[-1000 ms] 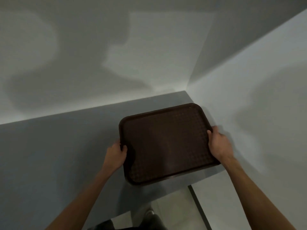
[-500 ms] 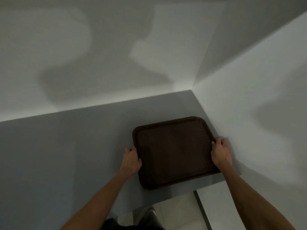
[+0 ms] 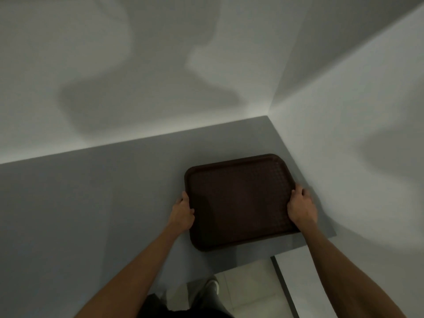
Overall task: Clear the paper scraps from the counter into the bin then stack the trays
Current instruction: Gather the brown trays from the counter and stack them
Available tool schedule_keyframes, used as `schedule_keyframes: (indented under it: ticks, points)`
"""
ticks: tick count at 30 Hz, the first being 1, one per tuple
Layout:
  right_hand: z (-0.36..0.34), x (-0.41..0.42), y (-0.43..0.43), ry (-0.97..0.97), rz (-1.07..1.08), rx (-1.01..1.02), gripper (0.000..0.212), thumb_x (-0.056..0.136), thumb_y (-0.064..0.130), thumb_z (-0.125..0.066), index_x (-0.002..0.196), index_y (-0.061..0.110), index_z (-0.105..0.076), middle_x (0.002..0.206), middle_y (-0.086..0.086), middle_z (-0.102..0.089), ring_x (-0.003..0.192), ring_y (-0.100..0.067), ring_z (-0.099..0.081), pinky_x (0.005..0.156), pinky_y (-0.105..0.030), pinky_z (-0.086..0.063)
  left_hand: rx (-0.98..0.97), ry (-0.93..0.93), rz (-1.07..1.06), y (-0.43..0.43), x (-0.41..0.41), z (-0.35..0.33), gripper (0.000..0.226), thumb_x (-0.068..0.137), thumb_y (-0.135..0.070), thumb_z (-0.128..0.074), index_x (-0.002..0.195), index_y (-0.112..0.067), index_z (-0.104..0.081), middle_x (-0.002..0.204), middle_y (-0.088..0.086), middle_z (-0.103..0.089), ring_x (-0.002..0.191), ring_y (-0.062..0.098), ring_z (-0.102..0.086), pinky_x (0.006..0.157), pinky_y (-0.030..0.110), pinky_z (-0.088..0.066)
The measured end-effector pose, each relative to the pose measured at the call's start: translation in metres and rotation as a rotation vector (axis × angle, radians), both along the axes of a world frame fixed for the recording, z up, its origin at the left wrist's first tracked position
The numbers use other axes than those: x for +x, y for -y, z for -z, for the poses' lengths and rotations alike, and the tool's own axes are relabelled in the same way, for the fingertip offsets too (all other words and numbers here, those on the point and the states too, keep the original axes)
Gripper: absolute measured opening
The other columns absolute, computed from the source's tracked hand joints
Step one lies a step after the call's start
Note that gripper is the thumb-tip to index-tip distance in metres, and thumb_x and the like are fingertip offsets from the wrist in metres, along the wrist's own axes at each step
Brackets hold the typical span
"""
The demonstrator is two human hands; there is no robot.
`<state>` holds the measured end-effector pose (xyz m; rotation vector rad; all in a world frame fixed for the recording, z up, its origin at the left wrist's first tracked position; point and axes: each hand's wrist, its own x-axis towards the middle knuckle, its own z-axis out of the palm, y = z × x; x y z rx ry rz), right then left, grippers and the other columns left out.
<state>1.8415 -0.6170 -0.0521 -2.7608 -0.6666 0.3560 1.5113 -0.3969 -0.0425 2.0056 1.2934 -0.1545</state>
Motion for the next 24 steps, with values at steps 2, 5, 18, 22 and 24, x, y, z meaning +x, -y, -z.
schedule_keyframes:
  ticks: [2, 5, 18, 22, 24]
  points:
    - [0.000, -0.006, -0.006, 0.059, 0.020, 0.005, 0.044, 0.111, 0.034, -0.037, 0.146, 0.008, -0.041, 0.141, -0.030, -0.054, 0.125, -0.050, -0.054, 0.106, -0.060, -0.045, 0.059, 0.072, 0.002, -0.004, -0.013, 0.002, 0.063, 0.102, -0.012, -0.054, 0.158, -0.001, -0.027, 0.139, 0.027, -0.054, 0.123, 0.045, -0.057, 0.103, 0.046, -0.048]
    - [-0.012, -0.043, -0.023, 0.133, -0.011, 0.076, 0.059, 0.110, 0.042, -0.039, 0.158, 0.010, -0.031, 0.155, -0.025, -0.044, 0.141, -0.047, -0.044, 0.117, -0.060, -0.035, 0.226, 0.214, -0.045, -0.004, -0.043, -0.005, 0.043, 0.097, -0.002, -0.061, 0.139, 0.002, -0.055, 0.120, 0.027, -0.064, 0.105, 0.046, -0.065, 0.092, 0.044, -0.052]
    - [-0.082, -0.379, -0.137, 0.068, -0.436, 0.422, 0.052, 0.110, 0.040, -0.040, 0.150, 0.008, -0.049, 0.152, -0.015, -0.054, 0.141, -0.035, -0.049, 0.116, -0.052, -0.043, 0.555, 0.279, -0.175, -0.050, -0.313, -0.068, 0.051, 0.101, -0.029, -0.056, 0.144, -0.003, -0.050, 0.145, 0.020, -0.054, 0.135, 0.039, -0.053, 0.111, 0.052, -0.045]
    - [-0.088, -0.488, -0.168, -0.027, -0.512, 0.478, 0.054, 0.108, 0.043, -0.041, 0.145, 0.006, -0.053, 0.144, -0.017, -0.059, 0.132, -0.036, -0.056, 0.112, -0.048, -0.048, 0.607, 0.303, -0.272, -0.054, -0.429, -0.084, 0.046, 0.099, -0.019, -0.064, 0.142, -0.006, -0.051, 0.143, 0.015, -0.055, 0.135, 0.037, -0.053, 0.109, 0.050, -0.047]
    - [-0.088, -0.540, -0.181, -0.046, -0.559, 0.504, 0.051, 0.108, 0.040, -0.044, 0.144, 0.006, -0.054, 0.143, -0.018, -0.060, 0.131, -0.038, -0.057, 0.112, -0.047, -0.047, 0.622, 0.305, -0.328, -0.050, -0.487, -0.089, 0.045, 0.099, -0.020, -0.064, 0.141, -0.008, -0.052, 0.142, 0.013, -0.057, 0.135, 0.035, -0.054, 0.109, 0.048, -0.047]
